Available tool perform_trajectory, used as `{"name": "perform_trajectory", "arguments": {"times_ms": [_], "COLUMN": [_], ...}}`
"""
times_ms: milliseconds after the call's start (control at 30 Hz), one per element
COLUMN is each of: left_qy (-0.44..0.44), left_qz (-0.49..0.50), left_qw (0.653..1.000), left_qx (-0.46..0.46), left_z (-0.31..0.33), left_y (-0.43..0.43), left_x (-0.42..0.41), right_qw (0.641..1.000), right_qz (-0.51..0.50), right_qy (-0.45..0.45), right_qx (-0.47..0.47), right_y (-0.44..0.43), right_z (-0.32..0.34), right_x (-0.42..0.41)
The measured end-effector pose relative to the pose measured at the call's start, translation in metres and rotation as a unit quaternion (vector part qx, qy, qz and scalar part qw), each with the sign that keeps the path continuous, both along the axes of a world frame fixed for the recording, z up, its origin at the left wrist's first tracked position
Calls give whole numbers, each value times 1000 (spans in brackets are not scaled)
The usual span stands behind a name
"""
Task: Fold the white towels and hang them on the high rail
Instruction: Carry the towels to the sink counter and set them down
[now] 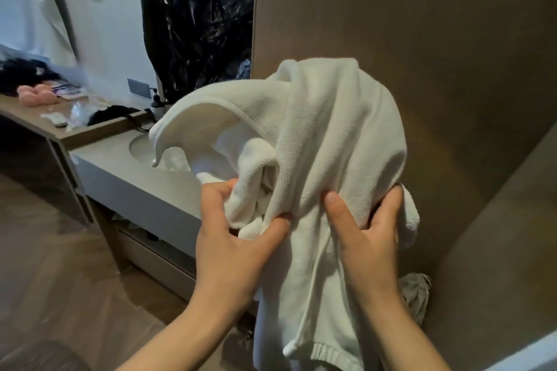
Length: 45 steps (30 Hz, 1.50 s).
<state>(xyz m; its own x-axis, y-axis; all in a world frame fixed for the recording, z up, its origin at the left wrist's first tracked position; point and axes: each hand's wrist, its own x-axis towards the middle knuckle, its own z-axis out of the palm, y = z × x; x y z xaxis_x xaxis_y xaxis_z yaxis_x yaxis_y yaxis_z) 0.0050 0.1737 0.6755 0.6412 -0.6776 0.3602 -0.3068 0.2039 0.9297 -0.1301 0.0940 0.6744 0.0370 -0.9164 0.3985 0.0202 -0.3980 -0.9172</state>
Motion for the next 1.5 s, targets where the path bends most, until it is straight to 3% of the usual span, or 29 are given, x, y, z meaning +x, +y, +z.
{"name": "perform_trajectory", "arguments": {"times_ms": [700, 1133, 1500], "left_qy": [47, 43, 53], "left_qz": [59, 90, 59], "left_qw": [997, 995, 997], "left_qx": [-8, -1, 5], "left_z": [2, -5, -15], "left_y": [-4, -69, -131], "left_x": [192, 223, 248], "right_qw": [990, 986, 990], "right_qz": [129, 160, 134], "right_qy": [-49, -50, -31], "right_qx": [-13, -20, -17], "right_y": [-22, -93, -149], "right_z": [5, 1, -5], "right_x": [206, 245, 265]}}
